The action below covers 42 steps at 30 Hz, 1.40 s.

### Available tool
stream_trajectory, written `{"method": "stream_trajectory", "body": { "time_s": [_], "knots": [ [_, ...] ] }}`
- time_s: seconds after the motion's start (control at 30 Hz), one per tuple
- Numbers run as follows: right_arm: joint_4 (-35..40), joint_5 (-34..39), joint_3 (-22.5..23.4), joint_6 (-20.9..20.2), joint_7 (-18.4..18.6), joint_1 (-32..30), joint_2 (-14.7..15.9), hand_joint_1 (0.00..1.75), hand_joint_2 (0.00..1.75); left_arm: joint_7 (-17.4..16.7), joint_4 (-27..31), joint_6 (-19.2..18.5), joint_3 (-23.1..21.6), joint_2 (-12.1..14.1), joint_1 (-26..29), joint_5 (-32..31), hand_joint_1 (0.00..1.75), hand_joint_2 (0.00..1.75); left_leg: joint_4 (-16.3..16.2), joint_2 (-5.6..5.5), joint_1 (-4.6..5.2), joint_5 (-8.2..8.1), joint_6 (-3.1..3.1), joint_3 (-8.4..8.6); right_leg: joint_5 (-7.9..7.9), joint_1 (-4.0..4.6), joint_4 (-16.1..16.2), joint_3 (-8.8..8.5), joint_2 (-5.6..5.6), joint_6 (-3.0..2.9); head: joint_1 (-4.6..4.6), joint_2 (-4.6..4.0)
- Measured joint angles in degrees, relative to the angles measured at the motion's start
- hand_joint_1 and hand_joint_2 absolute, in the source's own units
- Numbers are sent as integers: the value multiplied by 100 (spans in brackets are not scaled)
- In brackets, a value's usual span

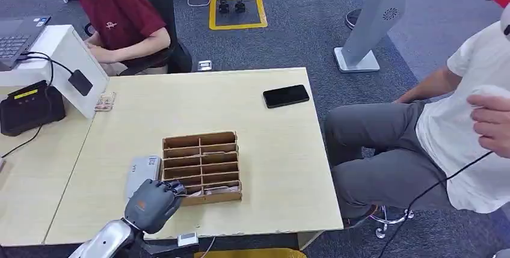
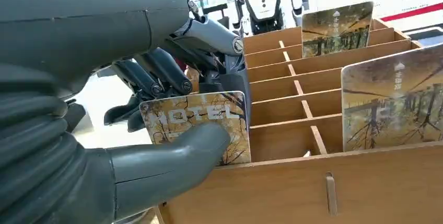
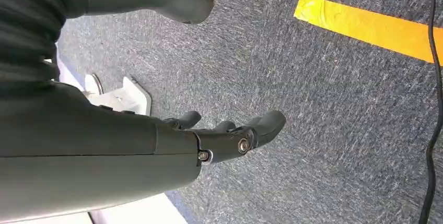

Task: Pass the card to the sensor for recognition and then transmit it.

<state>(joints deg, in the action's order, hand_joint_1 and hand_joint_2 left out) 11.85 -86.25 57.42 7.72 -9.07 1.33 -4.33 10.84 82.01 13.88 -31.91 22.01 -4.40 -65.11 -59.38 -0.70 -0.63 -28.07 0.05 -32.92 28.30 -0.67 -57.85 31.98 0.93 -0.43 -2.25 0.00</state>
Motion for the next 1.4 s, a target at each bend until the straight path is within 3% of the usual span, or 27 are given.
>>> {"method": "stream_trajectory", "body": {
  "time_s": [0.17, 0.33, 0.57, 0.63, 0.7, 0.87, 1.03, 1.2, 1.4],
  "knots": [
    [0, 0, -4, 2, 0, 0, -7, 0, 175, 269, 186, -136, 179, 7, -73, 912, 175, 175, -1, -2, 0, 2, 0, 1, 0, 0, 0, 1, -1, 0, 2, 0],
    [0, 0, -4, 2, 0, -1, -7, 0, 175, 420, 1052, -807, 710, 333, -617, 2297, 175, 175, -1, -7, -3, 10, -3, -1, -3, 5, -4, 0, -7, -3, 2, 0],
    [0, 0, -7, -35, 133, -1, -7, 0, 175, -33, 1914, -2139, 1866, 975, -2281, 3487, 175, 175, 0, -7, -11, 21, -13, -2, -12, 16, -9, 2, -6, -18, 2, 0],
    [0, 0, -7, -35, 133, -1, -15, 0, 175, -146, 1956, -2269, 2030, 1060, -2559, 3582, 175, 175, 1, -2, -8, 20, -13, 0, -13, 15, -9, 3, 0, -18, 0, 0],
    [0, 0, -7, -31, 136, -2, -24, 0, 175, -271, 1961, -2192, 2140, 1104, -2642, 3398, 175, 175, 1, -2, -8, 20, -13, 0, -12, 15, -9, 4, 0, -18, 0, 0],
    [0, 0, -7, -26, 149, 1, -39, 0, 175, -559, 1749, -1369, 2181, 1097, -2597, 2003, 175, 175, 0, -6, -8, 20, -13, -3, -11, 14, -7, 6, -3, -18, 2, 0],
    [0, 0, -7, -26, 136, -2, -39, 0, 175, -1141, 1116, -585, 2168, 1058, -2577, -84, 175, 175, 0, -1, -7, 20, -13, -1, -12, 14, -7, 9, -1, -18, 2, 0],
    [0, 0, -7, -33, 138, 11, -39, 0, 175, -1287, 322, -378, 2140, 857, -2566, -555, 175, 175, 0, -1, -9, 22, -15, -2, -14, 14, -8, 9, 0, -19, 4, 0],
    [0, 0, -9, -33, 153, 14, -39, 0, 175, -1379, -241, -269, 2129, 656, -2554, -693, 175, 175, 0, -2, -8, 21, -14, -4, -13, 13, -7, 11, -1, -19, 4, 0]
  ]
}}
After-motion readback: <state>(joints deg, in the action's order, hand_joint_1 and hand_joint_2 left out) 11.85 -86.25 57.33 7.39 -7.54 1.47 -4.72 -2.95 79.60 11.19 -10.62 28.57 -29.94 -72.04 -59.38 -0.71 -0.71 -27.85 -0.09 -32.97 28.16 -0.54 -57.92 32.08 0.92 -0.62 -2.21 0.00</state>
